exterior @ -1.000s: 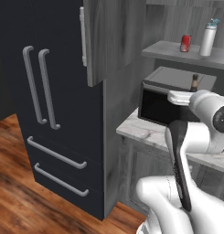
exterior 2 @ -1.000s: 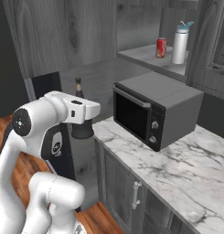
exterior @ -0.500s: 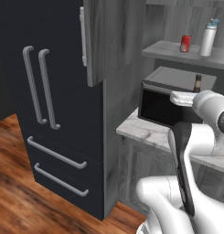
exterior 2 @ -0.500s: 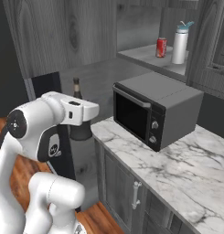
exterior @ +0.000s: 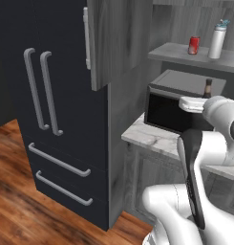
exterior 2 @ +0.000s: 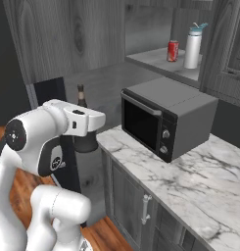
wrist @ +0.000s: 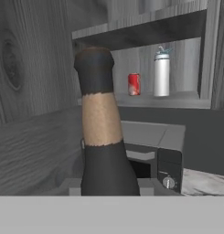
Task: Sort all alcoholic drinks to one cabinet, and non-alcoholic drinks to the other.
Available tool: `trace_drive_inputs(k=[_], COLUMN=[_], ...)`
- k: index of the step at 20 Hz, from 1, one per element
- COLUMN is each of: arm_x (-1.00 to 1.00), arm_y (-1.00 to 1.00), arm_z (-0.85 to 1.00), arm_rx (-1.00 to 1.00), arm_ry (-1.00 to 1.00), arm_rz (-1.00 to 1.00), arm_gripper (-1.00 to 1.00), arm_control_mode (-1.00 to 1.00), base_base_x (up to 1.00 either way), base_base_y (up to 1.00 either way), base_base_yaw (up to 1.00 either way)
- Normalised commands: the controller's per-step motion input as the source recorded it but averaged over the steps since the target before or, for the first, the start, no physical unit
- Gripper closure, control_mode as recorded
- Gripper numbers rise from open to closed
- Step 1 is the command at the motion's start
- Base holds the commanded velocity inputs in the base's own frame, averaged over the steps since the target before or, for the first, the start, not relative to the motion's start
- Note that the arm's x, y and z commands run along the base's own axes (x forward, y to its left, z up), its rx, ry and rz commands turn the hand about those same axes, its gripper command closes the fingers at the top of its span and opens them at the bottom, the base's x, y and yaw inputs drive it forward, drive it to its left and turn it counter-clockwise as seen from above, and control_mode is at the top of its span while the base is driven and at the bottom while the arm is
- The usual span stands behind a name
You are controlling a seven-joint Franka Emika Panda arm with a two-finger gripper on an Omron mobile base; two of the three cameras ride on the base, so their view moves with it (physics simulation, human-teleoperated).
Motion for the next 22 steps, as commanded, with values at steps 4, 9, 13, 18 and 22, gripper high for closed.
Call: trace_drive_inputs(k=[4, 9, 13, 18, 22], arm_x=[0.0, 0.0, 0.0, 0.0, 0.0], arm_y=[0.0, 0.0, 0.0, 0.0, 0.0], arm_z=[0.0, 0.0, 0.0, 0.0, 0.0], arm_rx=[0.0, 0.0, 0.0, 0.0, 0.0], arm_ry=[0.0, 0.0, 0.0, 0.0, 0.0], arm_rz=[0.0, 0.0, 0.0, 0.0, 0.0], arm_gripper=[1.0, 1.0, 1.0, 1.0, 1.0], arm_control_mode=[1.0, 1.0, 1.0, 1.0, 1.0], base_base_x=[-0.17, -0.25, -0.33, -0.42, -0.47], base_base_y=[0.0, 0.0, 0.0, -0.01, 0.0], base_base_yaw=[0.0, 0.0, 0.0, 0.0, 0.0])
